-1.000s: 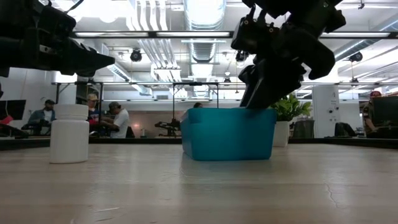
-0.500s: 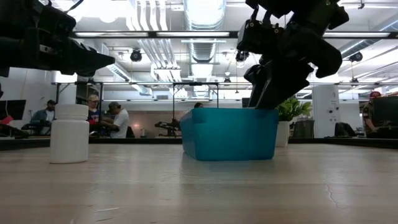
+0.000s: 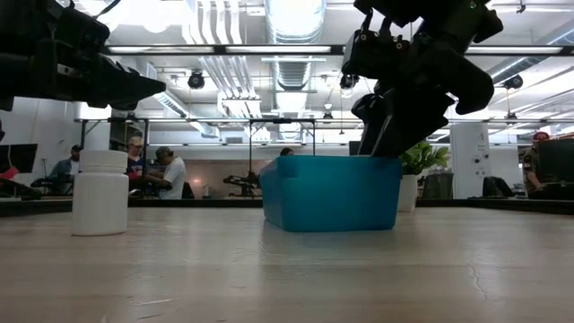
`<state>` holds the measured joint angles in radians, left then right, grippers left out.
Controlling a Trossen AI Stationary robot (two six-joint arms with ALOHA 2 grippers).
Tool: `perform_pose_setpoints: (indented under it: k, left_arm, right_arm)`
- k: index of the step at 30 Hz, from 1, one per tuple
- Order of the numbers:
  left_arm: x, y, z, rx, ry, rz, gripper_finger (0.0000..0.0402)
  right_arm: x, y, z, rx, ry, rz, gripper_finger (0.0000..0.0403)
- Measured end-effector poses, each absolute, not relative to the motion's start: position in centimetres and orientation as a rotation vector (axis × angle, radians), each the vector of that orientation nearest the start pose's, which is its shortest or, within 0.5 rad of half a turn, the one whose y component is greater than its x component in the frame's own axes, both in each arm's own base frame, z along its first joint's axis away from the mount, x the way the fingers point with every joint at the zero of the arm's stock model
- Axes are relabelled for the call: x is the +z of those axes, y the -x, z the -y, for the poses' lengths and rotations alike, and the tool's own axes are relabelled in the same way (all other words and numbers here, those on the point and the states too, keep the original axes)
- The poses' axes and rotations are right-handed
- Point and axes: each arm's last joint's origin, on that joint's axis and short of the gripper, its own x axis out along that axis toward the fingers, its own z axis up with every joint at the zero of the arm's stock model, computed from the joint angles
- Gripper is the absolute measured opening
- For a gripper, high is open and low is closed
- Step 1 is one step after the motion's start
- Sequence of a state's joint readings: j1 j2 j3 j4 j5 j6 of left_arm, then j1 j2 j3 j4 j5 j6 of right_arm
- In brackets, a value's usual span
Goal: Pick and place pill bottles into a basket
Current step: Put the white pill bottle into the blue bin, then adjust the blue bin
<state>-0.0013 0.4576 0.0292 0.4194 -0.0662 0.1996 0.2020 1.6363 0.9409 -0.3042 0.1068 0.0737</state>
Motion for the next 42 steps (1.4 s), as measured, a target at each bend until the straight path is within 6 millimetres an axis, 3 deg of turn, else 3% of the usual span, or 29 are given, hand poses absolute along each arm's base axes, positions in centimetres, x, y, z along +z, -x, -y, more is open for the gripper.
perform_pose_setpoints:
  k: [8,16,22,42]
  left_arm:
    - [17.2,-12.8,-0.2,0.064,-0.200,-0.015,0.0000]
    - [17.2,-12.8,-0.2,0.064,-0.200,-0.015,0.0000]
    - [17.2,-12.8,-0.2,0.064,-0.200,-0.016,0.0000]
    - [17.2,-12.8,-0.2,0.064,-0.200,-0.016,0.0000]
  right_arm:
    - [18.0,-31.0,-5.9,0.054,0.094,-0.974,0.0187]
    - [19.8,-30.9,-5.9,0.058,0.095,-0.932,0.0187]
    - [20.9,-30.8,-5.8,0.020,0.097,-0.997,0.0187]
    - [19.6,-29.6,-5.4,-0.086,0.082,-1.134,0.0187]
